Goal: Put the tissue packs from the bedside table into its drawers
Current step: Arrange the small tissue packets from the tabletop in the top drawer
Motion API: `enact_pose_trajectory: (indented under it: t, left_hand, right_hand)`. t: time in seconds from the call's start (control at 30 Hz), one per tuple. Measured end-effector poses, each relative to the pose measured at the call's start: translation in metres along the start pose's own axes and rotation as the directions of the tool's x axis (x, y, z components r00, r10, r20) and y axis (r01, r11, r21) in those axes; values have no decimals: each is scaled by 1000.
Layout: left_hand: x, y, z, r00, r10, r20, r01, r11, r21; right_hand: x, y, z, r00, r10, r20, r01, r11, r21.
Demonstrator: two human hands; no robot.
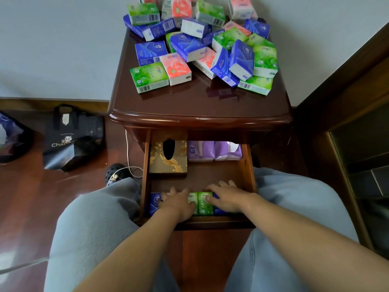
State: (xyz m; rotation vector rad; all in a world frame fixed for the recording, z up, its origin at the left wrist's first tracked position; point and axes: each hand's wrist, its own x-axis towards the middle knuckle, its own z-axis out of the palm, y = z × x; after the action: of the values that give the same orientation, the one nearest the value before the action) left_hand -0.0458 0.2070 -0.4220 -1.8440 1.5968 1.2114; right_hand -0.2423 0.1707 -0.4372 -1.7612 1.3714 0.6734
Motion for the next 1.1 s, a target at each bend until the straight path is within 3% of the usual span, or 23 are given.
enact_pose_trajectory:
  t: [0.13,0.27,0.37,0.47,0.67,0.8,0.93,1.1]
  left_hand:
    - [-23,-2,-16,959,55,-279,-132,955,-266]
    - [-53,-1,-58,826,-45,-563,-349,742,-572]
    - [-71,-1,-94,737,-166,-655,-436,624,-649]
    - [-81,1,-125,702,-274,-657,-465,523,-715]
    - [-72,-9,-153,710,-382,-592,-452,397,-799]
    - [-52,-13,-151,707,-375,-599,-515,308,-800]
    - [-38,-19,-141,704,-364,-610,-568,226,-791]
    - [-39,-20,-136,668,-383,-638,-590,249,-768]
  right_hand:
    - [-14,-9,-7,934,26,-355,100,938,331]
    - [-39,-10,-31,753,307,-582,313,611,727]
    - [-56,-1,-62,599,517,-611,399,469,788]
    - [-70,7,-95,489,589,-643,510,405,759]
    - [-70,6,-126,546,620,-563,536,258,804]
    - [-59,4,-118,541,627,-560,483,314,817]
    - [-48,7,-112,501,634,-590,527,318,789]
    - [-50,10,-110,497,636,-590,530,317,787]
